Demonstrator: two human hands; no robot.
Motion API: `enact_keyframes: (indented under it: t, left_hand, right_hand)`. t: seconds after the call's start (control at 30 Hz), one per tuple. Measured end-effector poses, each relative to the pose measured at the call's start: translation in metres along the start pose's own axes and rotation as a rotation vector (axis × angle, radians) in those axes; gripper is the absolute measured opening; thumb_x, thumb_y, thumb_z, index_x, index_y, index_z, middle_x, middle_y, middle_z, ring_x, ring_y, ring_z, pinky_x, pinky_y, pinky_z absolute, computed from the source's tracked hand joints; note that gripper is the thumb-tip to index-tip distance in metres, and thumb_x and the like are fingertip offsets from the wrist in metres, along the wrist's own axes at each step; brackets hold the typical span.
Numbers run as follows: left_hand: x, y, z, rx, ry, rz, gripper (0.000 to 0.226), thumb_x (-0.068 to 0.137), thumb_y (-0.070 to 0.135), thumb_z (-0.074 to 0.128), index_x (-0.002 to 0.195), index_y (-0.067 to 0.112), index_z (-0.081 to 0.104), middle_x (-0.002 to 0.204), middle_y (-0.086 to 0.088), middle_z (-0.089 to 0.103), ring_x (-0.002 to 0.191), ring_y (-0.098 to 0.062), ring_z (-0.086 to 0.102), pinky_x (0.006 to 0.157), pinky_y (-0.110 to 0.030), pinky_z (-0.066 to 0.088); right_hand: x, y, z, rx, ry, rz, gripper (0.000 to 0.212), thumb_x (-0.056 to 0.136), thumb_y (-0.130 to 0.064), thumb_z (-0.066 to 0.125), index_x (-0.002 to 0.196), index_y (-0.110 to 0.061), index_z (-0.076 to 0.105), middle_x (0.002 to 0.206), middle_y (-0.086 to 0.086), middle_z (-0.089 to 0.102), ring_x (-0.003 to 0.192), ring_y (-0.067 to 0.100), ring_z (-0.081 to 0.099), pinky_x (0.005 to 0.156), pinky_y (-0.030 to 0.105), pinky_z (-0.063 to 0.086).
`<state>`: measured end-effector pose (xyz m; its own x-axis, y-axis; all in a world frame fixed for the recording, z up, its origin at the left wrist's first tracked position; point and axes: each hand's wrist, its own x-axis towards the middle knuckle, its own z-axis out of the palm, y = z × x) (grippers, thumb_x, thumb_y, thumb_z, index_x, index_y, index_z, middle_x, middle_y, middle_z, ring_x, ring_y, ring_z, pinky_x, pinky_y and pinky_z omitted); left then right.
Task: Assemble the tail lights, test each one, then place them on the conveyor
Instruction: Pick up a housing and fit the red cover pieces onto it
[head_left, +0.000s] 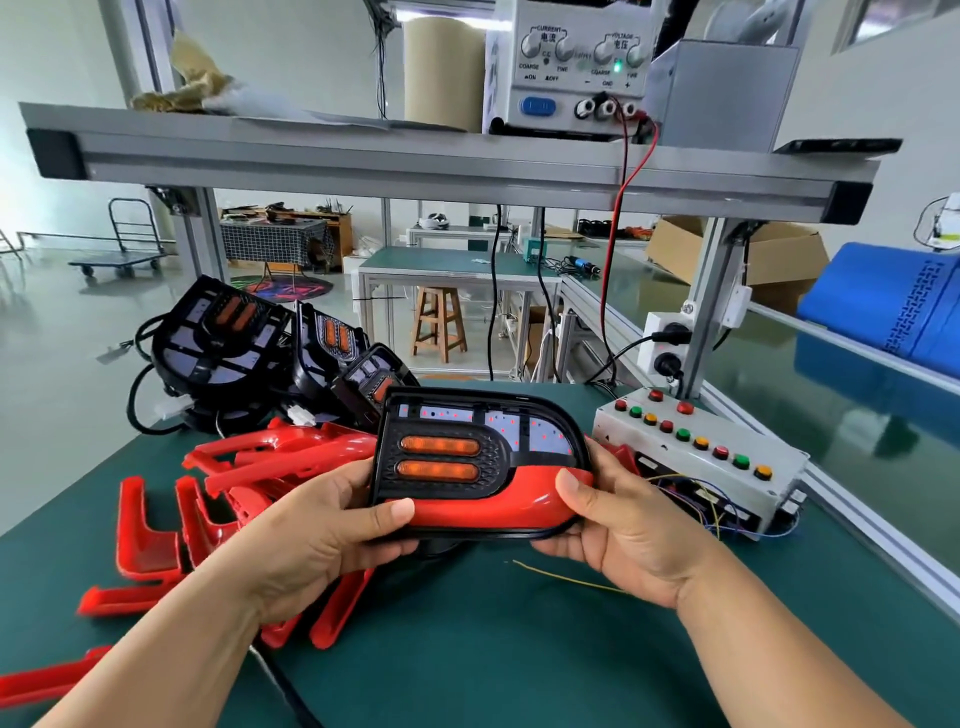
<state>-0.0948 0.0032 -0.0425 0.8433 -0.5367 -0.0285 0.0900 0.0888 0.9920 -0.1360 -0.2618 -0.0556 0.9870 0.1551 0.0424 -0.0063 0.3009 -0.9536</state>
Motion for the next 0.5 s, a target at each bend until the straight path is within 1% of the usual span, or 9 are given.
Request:
enact_keyframes:
  t: [0.07, 0.1, 0.13, 0.17, 0.2, 0.27, 0.4, 0.5]
  left_hand:
    - [-0.0015, 0.0009, -0.0038, -0.014, -0.022, -0.012, 0.069, 0.041, 0.034, 0.098, 0.104, 0.017, 0.074, 0.110, -0.011, 0.072, 0.088, -0.022, 0.072, 0.061, -0.020, 0.057]
    - [-0.0018, 0.0008, -0.0053, -0.022, -0.024, -0.019, 0.059, 0.051, 0.028, 0.095, 0.105, 0.016, 0.074, 0.111, -0.012, 0.071, 0.090, -0.023, 0.072, 0.061, -0.021, 0.057]
    - [-0.0020, 0.0006, -0.0064, -0.028, -0.021, -0.024, 0.047, 0.062, 0.022, 0.087, 0.106, 0.014, 0.073, 0.112, -0.012, 0.071, 0.091, -0.024, 0.072, 0.061, -0.021, 0.058]
    - [-0.0024, 0.0007, -0.0070, -0.029, -0.017, -0.028, 0.040, 0.069, 0.018, 0.078, 0.109, 0.013, 0.072, 0.112, -0.012, 0.071, 0.091, -0.024, 0.072, 0.062, -0.021, 0.058]
    - [-0.0026, 0.0003, -0.0079, -0.018, -0.016, -0.030, 0.040, 0.072, 0.015, 0.073, 0.112, 0.013, 0.070, 0.113, -0.012, 0.071, 0.092, -0.024, 0.071, 0.063, -0.021, 0.058]
    - [-0.0025, -0.0004, -0.0085, 0.013, -0.026, -0.023, 0.041, 0.074, 0.014, 0.069, 0.115, 0.013, 0.068, 0.114, -0.011, 0.070, 0.095, -0.025, 0.071, 0.066, -0.022, 0.058]
    - [-0.0015, -0.0016, -0.0035, 0.059, -0.006, 0.023, 0.037, 0.072, 0.017, 0.070, 0.109, 0.017, 0.069, 0.110, -0.009, 0.072, 0.092, -0.021, 0.071, 0.065, -0.020, 0.056]
    - [0.0001, -0.0023, -0.0014, 0.101, 0.026, 0.050, 0.040, 0.072, 0.019, 0.069, 0.112, 0.016, 0.067, 0.107, -0.007, 0.073, 0.092, -0.021, 0.072, 0.065, -0.021, 0.057]
  right_hand:
    - [-0.0008, -0.0003, 0.0000, 0.010, -0.004, 0.003, 0.052, 0.077, -0.016, 0.067, 0.126, -0.025, 0.053, 0.108, 0.008, 0.072, 0.093, 0.028, 0.070, 0.070, 0.037, 0.059]
    - [-0.0007, 0.0006, 0.0005, -0.001, 0.006, 0.001, 0.052, 0.075, -0.017, 0.068, 0.125, -0.023, 0.054, 0.107, 0.008, 0.072, 0.092, 0.027, 0.071, 0.069, 0.037, 0.059]
    - [-0.0002, 0.0018, 0.0012, -0.013, 0.019, 0.002, 0.052, 0.074, -0.018, 0.069, 0.124, -0.021, 0.055, 0.106, 0.009, 0.073, 0.090, 0.027, 0.071, 0.069, 0.036, 0.059]
    - [-0.0001, 0.0023, 0.0022, -0.024, 0.029, 0.003, 0.051, 0.073, -0.018, 0.069, 0.122, -0.018, 0.057, 0.103, 0.009, 0.073, 0.087, 0.026, 0.071, 0.068, 0.036, 0.059]
    - [-0.0003, 0.0025, 0.0032, -0.033, 0.036, 0.002, 0.050, 0.071, -0.019, 0.070, 0.120, -0.016, 0.058, 0.100, 0.009, 0.073, 0.084, 0.025, 0.071, 0.067, 0.034, 0.060]
    - [-0.0005, 0.0023, 0.0041, -0.045, 0.048, 0.000, 0.049, 0.070, -0.019, 0.071, 0.117, -0.014, 0.059, 0.097, 0.009, 0.074, 0.081, 0.024, 0.071, 0.066, 0.033, 0.060]
    - [-0.0015, 0.0009, 0.0034, -0.048, 0.059, -0.012, 0.051, 0.071, -0.014, 0.070, 0.121, -0.015, 0.058, 0.103, 0.010, 0.073, 0.087, 0.028, 0.070, 0.070, 0.037, 0.060]
    - [-0.0008, 0.0006, 0.0048, -0.051, 0.074, -0.032, 0.053, 0.071, -0.013, 0.070, 0.123, -0.015, 0.058, 0.108, 0.013, 0.072, 0.091, 0.030, 0.070, 0.071, 0.039, 0.060]
